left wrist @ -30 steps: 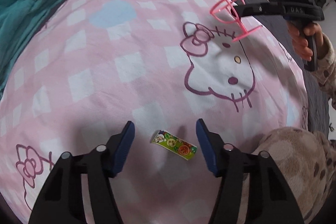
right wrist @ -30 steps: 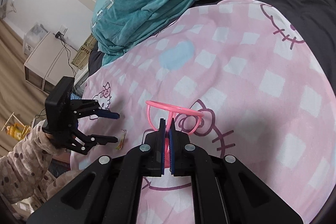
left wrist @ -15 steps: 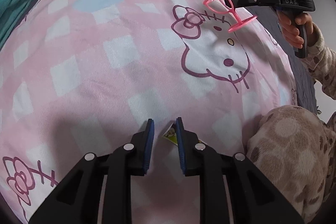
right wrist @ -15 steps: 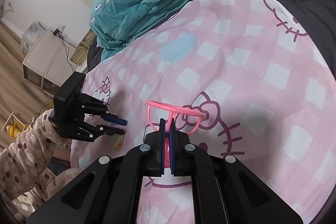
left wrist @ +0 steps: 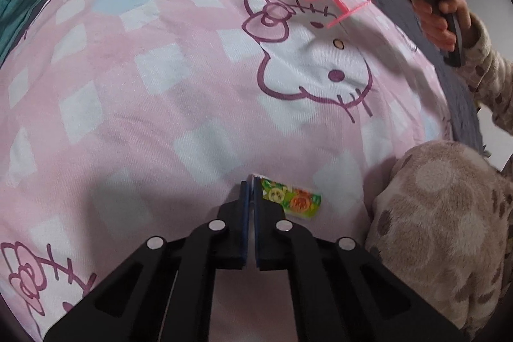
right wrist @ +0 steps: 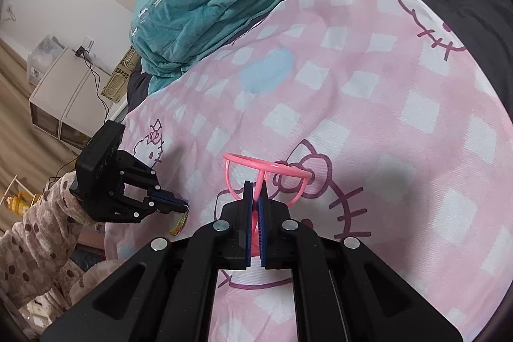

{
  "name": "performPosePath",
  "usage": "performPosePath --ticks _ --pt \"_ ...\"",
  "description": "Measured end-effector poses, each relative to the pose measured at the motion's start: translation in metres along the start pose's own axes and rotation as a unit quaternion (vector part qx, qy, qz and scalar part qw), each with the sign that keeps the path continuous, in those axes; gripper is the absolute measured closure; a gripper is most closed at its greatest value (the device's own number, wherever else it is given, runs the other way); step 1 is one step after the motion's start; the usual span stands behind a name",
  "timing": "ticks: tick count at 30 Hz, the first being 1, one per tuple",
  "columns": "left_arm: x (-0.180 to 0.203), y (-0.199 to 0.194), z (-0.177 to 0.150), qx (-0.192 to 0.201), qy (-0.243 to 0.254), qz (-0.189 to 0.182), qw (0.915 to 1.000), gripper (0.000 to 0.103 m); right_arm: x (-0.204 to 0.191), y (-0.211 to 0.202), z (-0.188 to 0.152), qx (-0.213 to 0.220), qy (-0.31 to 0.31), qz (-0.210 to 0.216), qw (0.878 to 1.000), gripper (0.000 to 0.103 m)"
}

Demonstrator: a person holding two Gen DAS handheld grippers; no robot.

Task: Collect trash
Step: 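Carry the wrapper and pink stand in both tools over the trash bin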

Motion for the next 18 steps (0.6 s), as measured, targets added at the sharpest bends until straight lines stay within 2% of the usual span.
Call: performPosePath --ticks 3,10,13,18 --pt "0.006 -0.004 -0.002 0.004 0.0 0.002 1.0 0.103 0.0 -0.002 0.001 0.004 0.002 0.0 1.0 0.1" --pt "0.021 -0.026 -0.001 0.044 -0.013 0.008 0.9989 0.103 -0.005 -0.006 -0.001 0.006 -0.001 -0.001 1.0 0.1" --pt "0.027 -0.035 0.0 0.055 -0.015 0.037 0.9977 0.103 -0.01 -0.008 -0.001 0.007 -0.004 -0.001 1.0 0.1" --pt "0.024 -0.068 -0.005 0.08 -0.035 0.117 0.9893 0.103 -0.017 -0.015 0.002 0.014 -0.017 -0.008 1.0 0.1"
Point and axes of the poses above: each gripper's, at about its wrist camera, not at the fingertips, and y roughly the way its jaws point, x to its right, z to its top, the point moved 8 cm from there along y, roughly the way its jaws point, and after that the axes turned 1 degree about y, right-handed, at the moved point
